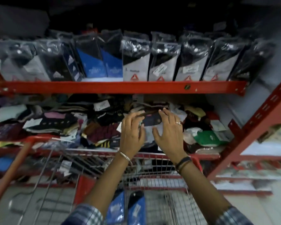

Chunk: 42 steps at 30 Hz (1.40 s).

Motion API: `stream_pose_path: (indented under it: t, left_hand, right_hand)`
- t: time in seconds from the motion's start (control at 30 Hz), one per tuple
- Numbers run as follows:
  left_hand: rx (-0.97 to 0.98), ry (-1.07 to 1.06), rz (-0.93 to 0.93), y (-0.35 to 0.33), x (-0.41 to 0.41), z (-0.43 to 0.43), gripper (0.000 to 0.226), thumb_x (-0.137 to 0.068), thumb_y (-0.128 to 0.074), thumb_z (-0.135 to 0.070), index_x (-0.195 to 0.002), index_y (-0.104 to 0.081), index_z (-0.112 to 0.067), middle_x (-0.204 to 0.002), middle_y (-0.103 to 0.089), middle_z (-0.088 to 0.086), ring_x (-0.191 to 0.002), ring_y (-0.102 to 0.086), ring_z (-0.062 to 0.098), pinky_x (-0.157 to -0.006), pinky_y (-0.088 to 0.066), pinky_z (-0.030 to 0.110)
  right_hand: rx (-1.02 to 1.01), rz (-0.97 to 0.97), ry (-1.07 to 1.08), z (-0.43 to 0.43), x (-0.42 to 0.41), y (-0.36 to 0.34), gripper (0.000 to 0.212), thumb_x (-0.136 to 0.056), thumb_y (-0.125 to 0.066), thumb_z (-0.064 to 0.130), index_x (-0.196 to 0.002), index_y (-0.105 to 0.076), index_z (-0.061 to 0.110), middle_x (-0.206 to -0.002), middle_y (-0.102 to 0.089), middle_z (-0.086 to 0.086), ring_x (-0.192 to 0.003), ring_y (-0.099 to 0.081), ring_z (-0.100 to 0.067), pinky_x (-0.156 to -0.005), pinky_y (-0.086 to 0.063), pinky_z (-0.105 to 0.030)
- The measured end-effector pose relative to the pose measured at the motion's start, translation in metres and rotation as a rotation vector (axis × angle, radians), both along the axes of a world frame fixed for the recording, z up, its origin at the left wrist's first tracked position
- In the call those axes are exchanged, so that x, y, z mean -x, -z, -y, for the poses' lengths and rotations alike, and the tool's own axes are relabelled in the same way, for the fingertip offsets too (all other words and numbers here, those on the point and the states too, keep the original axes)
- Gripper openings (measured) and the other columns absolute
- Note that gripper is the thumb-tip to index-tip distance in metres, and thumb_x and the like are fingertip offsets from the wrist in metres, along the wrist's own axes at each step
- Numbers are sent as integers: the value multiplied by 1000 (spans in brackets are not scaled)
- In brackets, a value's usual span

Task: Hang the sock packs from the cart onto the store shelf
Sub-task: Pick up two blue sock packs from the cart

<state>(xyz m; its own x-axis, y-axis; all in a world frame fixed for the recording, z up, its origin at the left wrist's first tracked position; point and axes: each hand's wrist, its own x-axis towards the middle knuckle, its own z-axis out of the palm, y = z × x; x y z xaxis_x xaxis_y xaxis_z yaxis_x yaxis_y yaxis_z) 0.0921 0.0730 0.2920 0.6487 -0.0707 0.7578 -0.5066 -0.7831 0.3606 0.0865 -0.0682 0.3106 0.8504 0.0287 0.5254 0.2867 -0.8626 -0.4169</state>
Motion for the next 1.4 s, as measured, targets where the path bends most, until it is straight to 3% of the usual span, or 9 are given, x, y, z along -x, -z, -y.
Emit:
stream_pose_path:
  t: [0.17,0.43,0.63,0.73,0.83,0.97,1.07,1.2,1.4]
  left_hand:
    - [11,0,-151,58,35,-35,20,-88,-49,-9,-107,-56,-6,-116,-48,13,-109,-44,27,-96,-33,31]
    - [-45,-20,-669,171,77,-100,35,-86,-42,-26,-106,-60,-3,-110,-56,17,-104,-43,25,-88,-42,38]
    - [-99,19,-979,252,84,-135,34,-83,-38,-26,-102,-59,-7,-107,-56,17,-96,-52,34,-78,-50,46]
    - [-131,29,-1118,284,80,-141,27,-80,-51,-13,-104,-59,-4,-108,-56,19,-94,-53,38,-76,-51,48]
    - [-212,74,-1201,316,71,-142,42,-78,-63,-1,-119,-53,1,-122,-52,23,-106,-51,40,-85,-49,49]
    - [-244,148,-1309,361,59,-147,67,-84,-63,-6,-141,-30,1,-150,-25,19,-132,-33,35,-106,-36,42]
    - [-340,198,-1363,385,49,-151,79,-82,-68,-12,-144,-19,2,-152,-18,21,-138,-22,32,-113,-20,34]
    - [-424,222,-1472,405,31,-153,93,-75,-76,-25,-144,-19,-1,-146,-30,21,-132,-31,34,-110,-25,34]
    - [-502,232,-1537,413,9,-146,87,-67,-82,-31,-138,-37,-7,-141,-39,16,-127,-37,31,-104,-30,34]
  right_hand:
    - [48,-216,-97,-24,27,63,52,-79,-69,24,-124,-51,4,-124,-55,-17,-116,-46,-36,-94,-43,-47]
    - [80,-695,-208,-58,53,168,53,-86,-62,26,-133,-44,9,-135,-46,-15,-126,-37,-33,-101,-34,-43]
    - [177,-1002,-296,-79,50,243,51,-92,-52,27,-138,-39,10,-143,-41,-12,-128,-39,-30,-104,-35,-40]
    - [210,-1114,-312,-85,45,277,45,-92,-49,25,-134,-45,11,-143,-44,-11,-125,-44,-30,-104,-37,-39]
    - [239,-1228,-310,-88,38,309,50,-90,-53,23,-137,-41,11,-143,-44,-11,-125,-45,-30,-105,-36,-38]
    - [118,-1426,-291,-91,34,347,72,-76,-75,13,-137,-37,8,-138,-49,-14,-123,-48,-31,-102,-39,-34]
    - [209,-1461,-301,-95,30,369,83,-70,-80,16,-138,-34,7,-141,-42,-15,-127,-41,-33,-107,-35,-42]
    - [367,-1448,-371,-97,22,397,98,-62,-86,23,-141,-28,9,-144,-38,-15,-131,-36,-34,-110,-32,-45]
    - [638,-1297,-405,-106,13,416,76,-71,-76,42,-132,-43,12,-127,-50,-14,-119,-44,-33,-99,-38,-41]
